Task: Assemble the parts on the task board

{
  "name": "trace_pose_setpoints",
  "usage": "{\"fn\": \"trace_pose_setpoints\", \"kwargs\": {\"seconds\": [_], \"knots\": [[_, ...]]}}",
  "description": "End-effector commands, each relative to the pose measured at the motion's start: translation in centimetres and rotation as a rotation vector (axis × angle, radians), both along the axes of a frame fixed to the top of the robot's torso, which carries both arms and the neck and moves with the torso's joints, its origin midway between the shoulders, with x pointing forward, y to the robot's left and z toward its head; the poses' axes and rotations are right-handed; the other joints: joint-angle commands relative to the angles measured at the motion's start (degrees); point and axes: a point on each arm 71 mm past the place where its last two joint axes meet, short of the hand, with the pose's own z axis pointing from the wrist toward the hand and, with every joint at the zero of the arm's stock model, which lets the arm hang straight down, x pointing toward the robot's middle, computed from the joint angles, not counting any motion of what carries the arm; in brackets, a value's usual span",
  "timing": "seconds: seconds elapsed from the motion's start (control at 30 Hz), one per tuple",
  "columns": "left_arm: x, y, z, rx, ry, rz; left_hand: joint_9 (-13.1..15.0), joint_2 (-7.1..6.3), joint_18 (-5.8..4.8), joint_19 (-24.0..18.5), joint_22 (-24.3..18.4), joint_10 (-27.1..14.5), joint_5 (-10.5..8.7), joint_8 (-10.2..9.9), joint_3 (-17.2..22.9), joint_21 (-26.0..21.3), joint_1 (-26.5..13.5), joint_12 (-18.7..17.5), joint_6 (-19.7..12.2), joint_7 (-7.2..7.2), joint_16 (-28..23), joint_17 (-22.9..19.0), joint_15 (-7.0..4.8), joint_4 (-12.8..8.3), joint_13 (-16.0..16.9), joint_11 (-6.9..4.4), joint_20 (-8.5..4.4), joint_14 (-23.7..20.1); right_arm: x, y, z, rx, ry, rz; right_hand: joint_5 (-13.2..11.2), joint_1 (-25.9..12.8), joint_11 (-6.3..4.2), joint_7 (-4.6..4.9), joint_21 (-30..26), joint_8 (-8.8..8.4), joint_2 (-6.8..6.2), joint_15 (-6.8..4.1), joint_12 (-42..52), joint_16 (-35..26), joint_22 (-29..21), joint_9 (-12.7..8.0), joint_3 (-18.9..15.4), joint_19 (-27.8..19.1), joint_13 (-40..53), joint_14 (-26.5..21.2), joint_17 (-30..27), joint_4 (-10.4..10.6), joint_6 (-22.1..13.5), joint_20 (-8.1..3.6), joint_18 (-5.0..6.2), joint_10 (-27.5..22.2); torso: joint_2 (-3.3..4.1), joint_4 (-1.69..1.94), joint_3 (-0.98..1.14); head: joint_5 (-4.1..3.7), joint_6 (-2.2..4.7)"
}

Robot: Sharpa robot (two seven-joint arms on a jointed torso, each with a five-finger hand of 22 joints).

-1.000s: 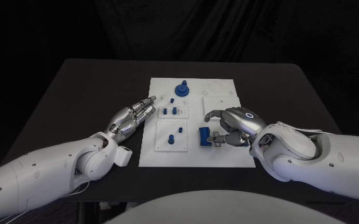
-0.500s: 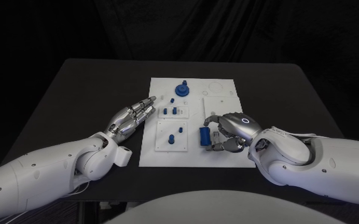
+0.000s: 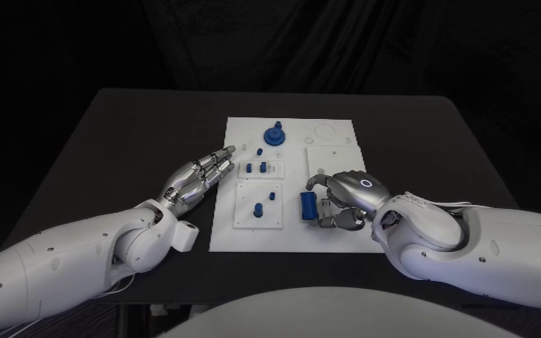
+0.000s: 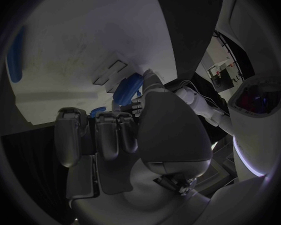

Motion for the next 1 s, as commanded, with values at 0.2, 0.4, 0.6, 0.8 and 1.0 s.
{"fn": "trace_pose_setpoints", "kwargs": {"seconds": [0.2, 0.4, 0.6, 0.8, 1.0], "knots": [[-0.08, -0.14, 0.34, -0.045, -0.034, -0.005, 0.1, -0.11, 1.02, 0.1, 0.1, -0.1, -0.37, 0.4, 0.4, 0.1, -0.1, 0.4, 0.3, 0.2, -0.2, -0.1, 0.34, 0.0, 0.1, 0.3, 0.56, -0.1, -0.02, -0.03, -0.2, -0.017, -0.025, -0.01, 5.3, 2.0, 0.36, 0.09, -0.4, 3.57, 2.8, 0.43, 0.1, 0.2, 13.2, -0.7, 1.4, 2.9, 15.1, 6.0, 15.1, -0.4, -0.3, 0.44, 0.99, 6.1, 0.01, 0.0, 0.01, 0.18, -0.01], [-0.07, -0.15, 0.31, -0.045, -0.033, -0.006, 0.1, -0.1, 1.03, 0.1, 0.1, -0.1, -0.39, 0.4, 0.4, 0.1, -0.1, 0.4, 0.4, 0.24, -0.2, -0.1, 0.36, 0.0, 0.1, 0.35, 0.57, -0.1, -0.09, 0.06, -0.1, -0.001, -0.037, -0.004, 9.0, 1.6, 0.14, -0.23, 0.0, 7.13, 4.46, 0.26, 0.1, 0.2, 13.3, -0.9, 1.1, 3.2, 15.1, 6.0, 15.1, -0.5, 1.8, 0.31, 0.88, 6.1, 0.0, 0.0, 0.0, 0.16, -0.01], [-0.07, -0.19, 0.27, -0.045, -0.031, -0.008, 0.1, -0.1, 1.03, 0.1, 0.2, -0.1, -0.4, 0.4, 0.4, 0.2, -0.1, 0.4, 0.4, 0.27, -0.2, -0.1, 0.38, 0.0, 0.1, 0.39, 0.59, -0.1, -0.22, 0.11, -0.02, 0.005, -0.039, 0.007, 10.4, 0.7, -0.22, -0.67, 0.0, 9.92, 5.19, -0.05, 0.1, 0.2, 13.4, -1.1, 0.5, 3.3, 15.1, 6.0, 15.1, -0.4, 4.4, 0.05, 0.86, 6.1, -0.01, 0.01, 0.0, 0.15, -0.01], [-0.08, -0.13, 0.23, -0.044, -0.029, -0.007, 0.1, -0.09, 1.03, 0.1, 0.2, -0.1, -0.39, 0.4, 0.4, 0.2, -0.1, 0.4, 0.4, 0.28, -0.2, -0.1, 0.4, 0.0, 0.1, 0.41, 0.6, -0.1, -0.36, 0.09, 0.03, 0.013, -0.027, 0.009, 11.2, -0.1, -0.39, -0.87, 0.0, 10.54, 5.64, -0.18, 0.1, 0.2, 13.4, -1.4, 0.3, 3.2, 15.1, 6.0, 15.1, -0.3, 5.1, -0.08, 0.87, 6.1, 0.0, 0.0, 0.0, 0.2, -0.01], [-0.09, -0.06, 0.19, -0.043, -0.028, -0.006, 0.1, -0.1, 1.03, 0.1, 0.2, -0.1, -0.41, 0.4, 0.4, 0.2, -0.1, 0.5, 0.4, 0.3, -0.2, -0.1, 0.41, 0.0, 0.1, 0.44, 0.62, -0.1, -0.48, -0.03, 0.09, 0.02, -0.02, 0.006, 12.5, -0.9, -0.51, -0.99, -0.2, 10.61, 6.23, -0.3, 0.1, 0.2, 13.3, -2.0, 0.1, 3.1, 15.1, 6.0, 15.1, -0.2, 5.3, -0.19, 0.92, 6.1, -0.01, 0.0, 0.0, 0.33, -0.01]]}}
